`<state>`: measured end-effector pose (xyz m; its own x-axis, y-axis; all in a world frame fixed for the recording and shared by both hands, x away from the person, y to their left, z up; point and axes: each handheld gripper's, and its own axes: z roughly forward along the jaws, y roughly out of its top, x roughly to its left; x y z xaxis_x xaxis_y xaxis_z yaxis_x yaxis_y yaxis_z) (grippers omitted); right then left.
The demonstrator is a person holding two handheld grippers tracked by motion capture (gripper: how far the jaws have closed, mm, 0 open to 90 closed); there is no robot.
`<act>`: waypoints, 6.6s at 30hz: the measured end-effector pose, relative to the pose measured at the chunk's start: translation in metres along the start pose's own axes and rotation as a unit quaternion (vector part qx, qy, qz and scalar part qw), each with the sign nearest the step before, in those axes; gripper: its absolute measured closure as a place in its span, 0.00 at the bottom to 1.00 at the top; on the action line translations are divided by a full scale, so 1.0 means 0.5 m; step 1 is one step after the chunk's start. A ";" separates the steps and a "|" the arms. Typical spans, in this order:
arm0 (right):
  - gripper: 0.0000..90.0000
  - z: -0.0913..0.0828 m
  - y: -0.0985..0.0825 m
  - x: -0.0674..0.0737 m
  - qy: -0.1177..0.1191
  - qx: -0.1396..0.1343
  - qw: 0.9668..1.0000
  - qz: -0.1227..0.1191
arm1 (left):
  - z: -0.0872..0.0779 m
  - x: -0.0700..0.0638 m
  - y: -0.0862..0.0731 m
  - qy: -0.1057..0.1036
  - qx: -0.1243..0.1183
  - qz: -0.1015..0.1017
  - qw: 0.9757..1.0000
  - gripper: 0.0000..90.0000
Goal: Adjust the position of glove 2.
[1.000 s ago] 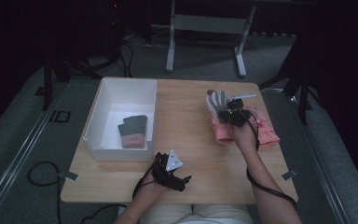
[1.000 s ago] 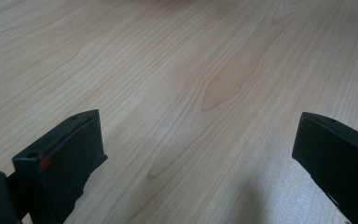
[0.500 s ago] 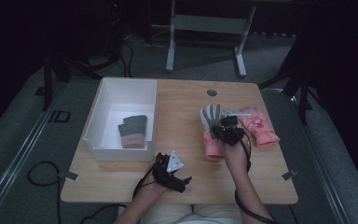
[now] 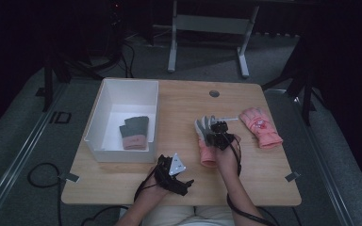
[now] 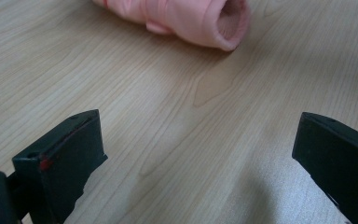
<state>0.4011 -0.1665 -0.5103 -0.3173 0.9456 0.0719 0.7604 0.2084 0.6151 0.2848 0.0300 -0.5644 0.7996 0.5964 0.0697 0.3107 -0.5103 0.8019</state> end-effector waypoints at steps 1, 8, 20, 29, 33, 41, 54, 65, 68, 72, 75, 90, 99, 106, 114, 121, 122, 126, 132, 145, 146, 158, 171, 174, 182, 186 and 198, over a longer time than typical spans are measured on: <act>0.98 0.019 -0.006 0.005 0.000 0.009 1.000 0.003 | 0.000 0.000 0.000 -0.001 0.001 0.001 1.000 0.02; 0.94 0.046 -0.014 0.009 -0.002 0.013 1.000 -0.002 | -0.002 -0.001 -0.001 -0.003 0.001 0.000 1.000 0.02; 0.77 -0.067 0.028 -0.028 0.027 -0.061 0.997 -0.044 | -0.001 -0.001 -0.002 -0.007 -0.001 0.000 1.000 0.02; 0.71 -0.143 0.039 -0.204 -0.002 -0.098 0.992 -0.078 | -0.001 0.000 -0.002 -0.013 -0.005 0.002 1.000 0.02; 0.71 -0.149 0.041 -0.284 -0.024 -0.093 0.992 -0.083 | 0.001 0.001 -0.002 -0.012 -0.003 0.002 1.000 0.02; 0.68 -0.122 0.046 -0.398 -0.056 -0.064 0.992 -0.093 | 0.002 0.000 -0.003 -0.010 -0.002 0.001 1.000 0.02; 0.59 -0.035 0.067 -0.447 -0.059 0.001 0.991 -0.118 | 0.003 -0.002 -0.004 -0.010 0.001 0.000 1.000 0.02; 0.64 0.020 0.049 -0.459 -0.066 0.038 0.988 -0.131 | 0.003 -0.004 -0.004 -0.011 0.001 0.001 1.000 0.02; 0.78 0.023 0.049 -0.458 -0.062 0.038 0.990 -0.120 | 0.003 -0.004 -0.004 -0.011 0.001 0.001 1.000 0.02; 0.94 0.016 0.051 -0.461 -0.066 0.030 0.994 -0.083 | 0.002 -0.003 -0.004 -0.012 -0.003 -0.003 1.000 0.02; 0.96 -0.010 0.059 -0.450 -0.075 0.022 0.995 -0.064 | 0.003 -0.001 -0.004 -0.011 -0.002 -0.003 1.000 0.02; 0.96 -0.194 0.024 -0.334 -0.066 -0.053 0.996 0.026 | 0.003 -0.004 -0.003 -0.010 0.000 0.000 1.000 0.02; 0.96 -0.213 -0.033 -0.281 -0.046 -0.059 0.997 0.036 | 0.001 -0.002 -0.003 -0.010 -0.003 0.001 1.000 0.02; 0.96 -0.186 -0.055 -0.259 -0.047 -0.054 0.997 0.041 | 0.001 -0.003 -0.003 -0.010 -0.003 0.001 1.000 0.02; 0.96 -0.149 -0.066 -0.256 -0.049 -0.043 0.997 0.050 | 0.000 -0.004 -0.004 -0.009 -0.001 0.005 1.000 0.02; 0.95 -0.102 -0.077 -0.267 -0.060 -0.017 0.997 0.055 | 0.000 -0.006 -0.004 -0.008 -0.002 0.006 1.000 0.02; 0.95 -0.094 -0.079 -0.269 -0.059 -0.012 0.997 0.054 | 0.001 -0.005 -0.005 -0.009 -0.002 0.006 1.000 0.02; 0.94 -0.075 -0.086 -0.272 -0.058 -0.012 0.997 0.053 | 0.000 -0.005 -0.005 -0.009 -0.002 0.006 1.000 0.02; 0.89 -0.061 -0.095 -0.272 -0.054 -0.019 0.997 0.046 | 0.001 -0.006 -0.004 -0.010 -0.001 0.008 1.000 0.02; 0.66 -0.123 -0.058 -0.295 -0.010 -0.018 0.996 -0.085 | 0.002 -0.006 -0.004 -0.007 0.002 0.011 1.000 0.02; 0.65 -0.118 -0.056 -0.292 -0.016 -0.007 0.994 -0.108 | 0.002 -0.007 -0.004 -0.006 0.001 0.012 1.000 0.02; 0.79 -0.061 -0.098 -0.310 -0.005 -0.018 0.993 -0.116 | 0.000 -0.008 -0.004 -0.006 0.001 0.017 1.000 0.02; 0.95 -0.071 -0.094 -0.302 -0.007 -0.032 0.998 -0.059 | -0.001 -0.006 -0.005 -0.009 0.000 0.013 1.000 0.02; 0.95 -0.080 -0.092 -0.308 0.001 -0.038 0.998 -0.043 | -0.001 -0.004 -0.005 -0.008 0.002 0.016 1.000 0.02; 0.95 -0.143 -0.050 -0.278 -0.027 -0.066 0.997 -0.040 | 0.000 -0.005 -0.004 -0.008 0.001 0.014 1.000 0.02; 0.95 -0.185 -0.017 -0.248 -0.035 -0.085 0.995 -0.041 | 0.000 -0.005 -0.004 -0.007 0.001 0.014 1.000 0.02; 0.96 -0.231 0.043 -0.158 -0.028 -0.112 0.992 -0.044 | -0.002 -0.004 -0.004 -0.006 0.001 0.016 1.000 0.02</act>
<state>0.3773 -0.2654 -0.4121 -0.3400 0.9399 -0.0306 0.5836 0.2364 0.7769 0.2821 0.0303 -0.5659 0.8156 0.5718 0.0880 0.2856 -0.5302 0.7983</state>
